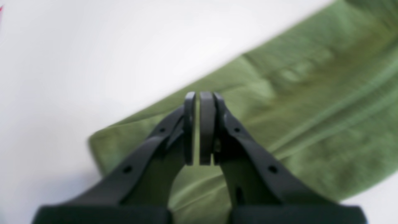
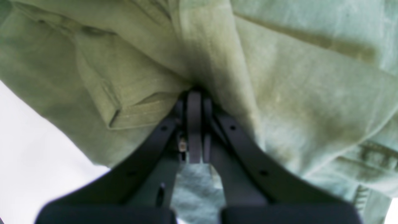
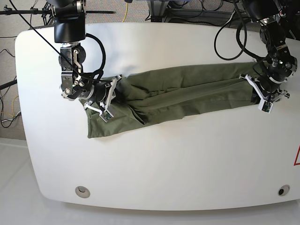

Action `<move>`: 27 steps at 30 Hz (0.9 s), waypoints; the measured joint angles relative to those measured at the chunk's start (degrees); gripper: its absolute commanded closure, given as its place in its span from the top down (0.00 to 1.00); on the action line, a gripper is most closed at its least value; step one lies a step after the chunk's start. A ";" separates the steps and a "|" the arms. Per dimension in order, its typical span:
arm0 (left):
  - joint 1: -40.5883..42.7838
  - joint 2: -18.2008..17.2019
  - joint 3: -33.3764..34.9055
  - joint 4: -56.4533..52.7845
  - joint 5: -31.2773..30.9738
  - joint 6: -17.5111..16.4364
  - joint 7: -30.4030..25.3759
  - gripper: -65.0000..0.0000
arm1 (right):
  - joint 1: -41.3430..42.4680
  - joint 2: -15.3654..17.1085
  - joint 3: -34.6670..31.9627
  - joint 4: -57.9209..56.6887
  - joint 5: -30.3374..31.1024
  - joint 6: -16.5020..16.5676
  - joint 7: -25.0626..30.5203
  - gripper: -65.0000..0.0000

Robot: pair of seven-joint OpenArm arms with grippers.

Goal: Fold the T-shirt properly
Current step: 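Stretch the strip by moving the left gripper away from the right gripper, then open the left gripper and release the strip end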

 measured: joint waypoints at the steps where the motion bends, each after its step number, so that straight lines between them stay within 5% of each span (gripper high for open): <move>1: -0.28 0.07 -0.42 0.17 0.35 -0.17 0.85 0.02 | 0.00 -0.04 0.02 0.35 -0.17 -0.31 -0.74 0.00; 27: 4.33 -0.09 -10.49 8.31 0.11 -0.11 -0.94 0.03 | -0.55 0.28 0.37 5.03 -2.67 -1.55 -7.30 0.00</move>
